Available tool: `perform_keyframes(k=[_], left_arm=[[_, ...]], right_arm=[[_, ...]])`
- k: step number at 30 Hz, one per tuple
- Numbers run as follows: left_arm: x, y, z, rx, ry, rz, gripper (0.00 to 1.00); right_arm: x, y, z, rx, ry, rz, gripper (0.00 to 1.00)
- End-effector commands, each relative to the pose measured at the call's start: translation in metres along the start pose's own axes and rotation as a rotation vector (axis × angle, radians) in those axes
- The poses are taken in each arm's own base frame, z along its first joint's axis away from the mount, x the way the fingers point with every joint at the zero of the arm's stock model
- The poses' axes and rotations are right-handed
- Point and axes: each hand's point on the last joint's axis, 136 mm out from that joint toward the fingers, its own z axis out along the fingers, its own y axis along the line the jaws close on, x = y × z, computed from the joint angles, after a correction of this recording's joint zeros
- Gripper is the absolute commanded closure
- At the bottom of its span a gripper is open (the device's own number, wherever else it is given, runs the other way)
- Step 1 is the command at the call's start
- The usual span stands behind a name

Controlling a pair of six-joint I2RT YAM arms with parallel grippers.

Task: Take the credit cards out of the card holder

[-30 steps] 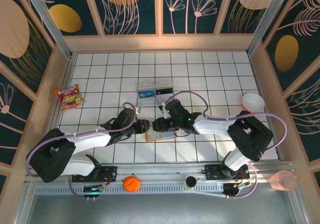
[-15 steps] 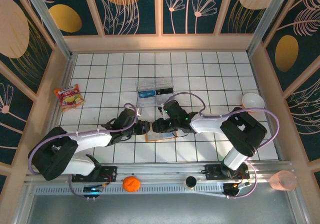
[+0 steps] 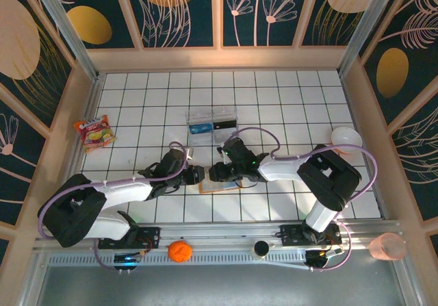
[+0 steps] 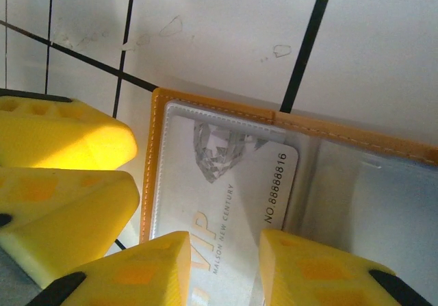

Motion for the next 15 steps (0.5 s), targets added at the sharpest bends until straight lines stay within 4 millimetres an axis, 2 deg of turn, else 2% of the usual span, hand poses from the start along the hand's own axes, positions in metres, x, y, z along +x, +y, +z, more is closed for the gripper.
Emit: perform_keyframes(k=[1,6,15], left_arm=[[-0.001,-0.004,-0.002,0.029,-0.009,-0.011,0.63],[-0.003,-0.004,-0.005,0.025,-0.018,-0.012,0.63],[-0.006,-0.002,-0.009,0.004,-0.033,-0.005,0.67]], right_arm=[[-0.004,-0.015,0.003,0.083,-0.023,0.025,0.67],[-0.005,-0.024,-0.004,0.190,-0.069,0.020,0.67],[-0.008,-0.023,-0.012,0.279,-0.131,-0.003,0.66]])
